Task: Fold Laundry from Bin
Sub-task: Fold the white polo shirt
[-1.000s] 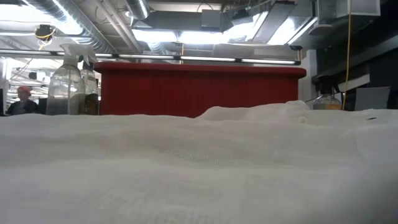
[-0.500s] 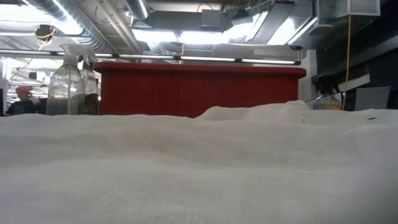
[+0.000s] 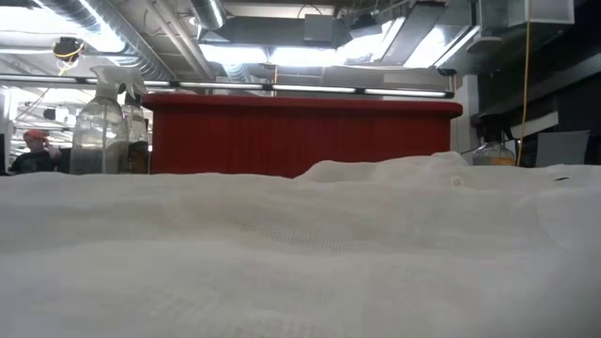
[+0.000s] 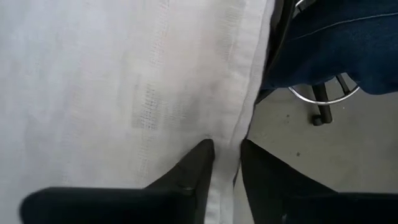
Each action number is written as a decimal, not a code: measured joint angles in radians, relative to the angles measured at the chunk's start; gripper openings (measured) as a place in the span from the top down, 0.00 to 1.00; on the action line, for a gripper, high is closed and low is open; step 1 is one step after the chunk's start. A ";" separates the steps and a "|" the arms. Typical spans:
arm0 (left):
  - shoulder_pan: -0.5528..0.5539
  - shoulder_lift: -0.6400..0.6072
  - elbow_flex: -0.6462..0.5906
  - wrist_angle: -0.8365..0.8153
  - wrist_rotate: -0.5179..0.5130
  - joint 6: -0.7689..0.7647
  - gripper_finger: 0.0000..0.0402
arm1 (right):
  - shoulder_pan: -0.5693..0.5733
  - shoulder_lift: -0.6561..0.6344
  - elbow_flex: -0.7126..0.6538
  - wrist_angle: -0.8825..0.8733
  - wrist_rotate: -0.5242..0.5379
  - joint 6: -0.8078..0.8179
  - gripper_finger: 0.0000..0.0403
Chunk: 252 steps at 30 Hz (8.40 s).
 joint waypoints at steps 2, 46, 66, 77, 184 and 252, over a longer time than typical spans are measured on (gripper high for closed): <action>0.001 0.000 0.000 -0.003 -0.001 -0.002 0.85 | 0.000 0.000 0.000 0.000 0.000 0.000 0.97; 0.074 -0.297 0.001 -0.317 -0.092 -0.074 1.00 | -0.071 -0.225 0.294 -0.602 0.047 0.267 1.00; 0.080 -0.294 0.001 -0.239 -0.149 -0.098 1.00 | 0.063 -0.211 0.294 -0.606 -0.233 0.449 1.00; 0.080 -0.294 0.001 -0.239 -0.154 -0.097 1.00 | 0.066 -0.211 0.294 -0.606 -0.158 0.530 0.91; 0.331 -0.369 -0.173 -0.165 -0.381 0.077 0.75 | -0.151 -0.557 -0.115 -0.810 0.123 0.764 0.59; 0.366 -0.224 -0.187 0.114 -0.433 0.244 0.75 | -0.102 -0.412 -0.097 -0.366 0.170 1.016 0.59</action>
